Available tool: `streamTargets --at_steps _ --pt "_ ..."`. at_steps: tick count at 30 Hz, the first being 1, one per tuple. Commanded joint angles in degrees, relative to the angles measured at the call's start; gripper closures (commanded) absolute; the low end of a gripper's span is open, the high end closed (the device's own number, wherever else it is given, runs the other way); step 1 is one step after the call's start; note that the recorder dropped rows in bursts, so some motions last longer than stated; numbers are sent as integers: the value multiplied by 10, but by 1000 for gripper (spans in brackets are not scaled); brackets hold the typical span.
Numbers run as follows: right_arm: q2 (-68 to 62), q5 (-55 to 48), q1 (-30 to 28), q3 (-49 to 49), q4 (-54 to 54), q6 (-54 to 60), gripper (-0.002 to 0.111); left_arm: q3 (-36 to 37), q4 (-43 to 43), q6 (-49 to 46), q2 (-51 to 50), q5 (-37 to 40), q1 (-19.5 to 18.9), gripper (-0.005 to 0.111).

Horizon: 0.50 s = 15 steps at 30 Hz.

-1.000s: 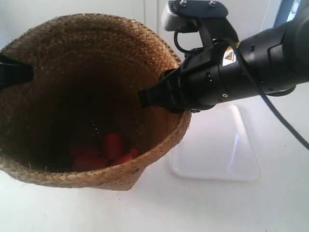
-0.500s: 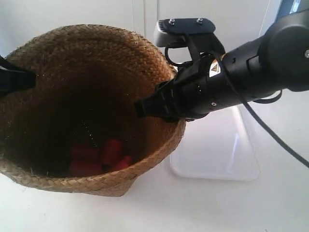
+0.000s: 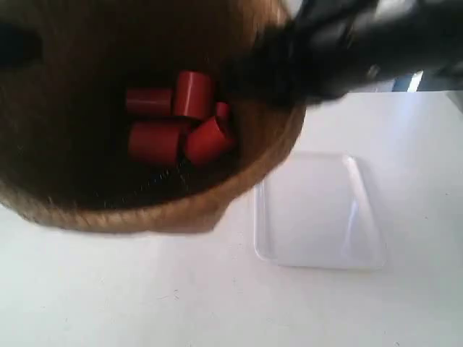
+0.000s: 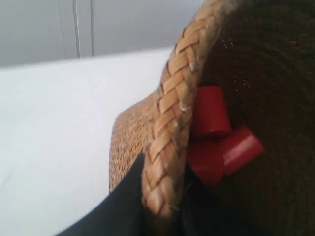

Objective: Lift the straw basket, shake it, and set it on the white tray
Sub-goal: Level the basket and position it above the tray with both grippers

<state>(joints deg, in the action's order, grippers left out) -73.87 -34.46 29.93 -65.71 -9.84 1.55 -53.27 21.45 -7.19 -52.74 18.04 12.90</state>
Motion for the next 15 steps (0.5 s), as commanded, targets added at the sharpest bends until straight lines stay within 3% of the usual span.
streamTargets --at_steps 1,15 --pt "-24 -6 0 -3 -21 30 108 -1 -4 -23 -2 2 -3 107" --pt "-33 -22 0 5 0 28 108 -14 -29 -17 -26 58 -2 107"
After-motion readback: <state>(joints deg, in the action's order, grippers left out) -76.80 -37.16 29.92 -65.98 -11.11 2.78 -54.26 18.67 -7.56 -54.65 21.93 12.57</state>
